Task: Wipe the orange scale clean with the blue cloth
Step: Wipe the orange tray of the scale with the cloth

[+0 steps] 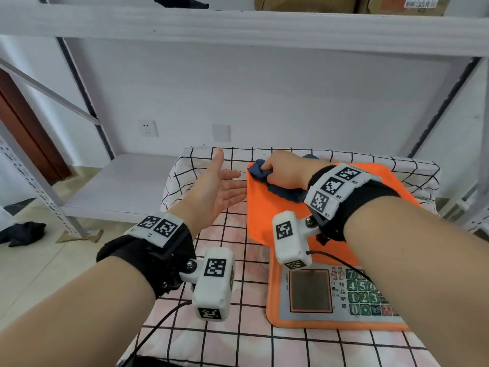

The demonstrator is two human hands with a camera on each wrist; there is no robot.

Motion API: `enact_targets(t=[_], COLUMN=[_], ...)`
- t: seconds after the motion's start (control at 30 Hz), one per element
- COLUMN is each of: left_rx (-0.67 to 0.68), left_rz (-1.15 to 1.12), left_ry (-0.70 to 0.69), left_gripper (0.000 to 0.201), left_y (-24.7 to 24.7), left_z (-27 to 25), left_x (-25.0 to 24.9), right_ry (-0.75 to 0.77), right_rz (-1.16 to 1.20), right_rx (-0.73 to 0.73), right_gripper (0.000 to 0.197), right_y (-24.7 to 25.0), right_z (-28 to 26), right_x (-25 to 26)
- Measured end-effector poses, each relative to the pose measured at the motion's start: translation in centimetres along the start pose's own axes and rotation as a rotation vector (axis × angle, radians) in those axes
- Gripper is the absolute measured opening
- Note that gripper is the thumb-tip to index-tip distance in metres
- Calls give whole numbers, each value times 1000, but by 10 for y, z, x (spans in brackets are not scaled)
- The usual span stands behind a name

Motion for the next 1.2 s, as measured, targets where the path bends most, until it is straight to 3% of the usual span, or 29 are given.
enact_targets(t=[0.07,0.2,0.4,0.53,0.67,0.87,1.0,1.2], left_rx=[-9,-24,-72,-79,-75,-69,-78,-85], left_rz=[12,28,3,-3,-1,-5,18,50], left_ry=[-2,-10,-21,-22,-23,-27,-29,-57], left_gripper=[70,69,69,68,68,68,68,69], left_y=[0,-1,-3,-3,-2,-3,-4,-6], left_z=[0,0,0,1,3,5,6,7], left_x=[-1,-3,-1,0,-1,-1,-1,-3], right_ry=[52,139,66,104,180,-24,-105,93], right_rz=[-54,-40,-1,43,119,41,36,-35], right_rx=[24,49,-45,61,174,21,11,37], right_gripper=[33,24,37,24,35,27,21,21], right_y=[1,1,7,8,-2,8,7,-2], right_z=[-5,-12,-5,-9,-26,-19,-6,-2], right_x=[6,9,1,6,7,-38,-41,2])
Point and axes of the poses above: each hand's wrist, its own z-axis towards the middle knuckle, its own y-axis out of the back of the hand, x = y × z, the point moved 7 cm from there along z, towards the middle knuckle, and after that the axes turned 1 degree about x, right-handed, at the moved point
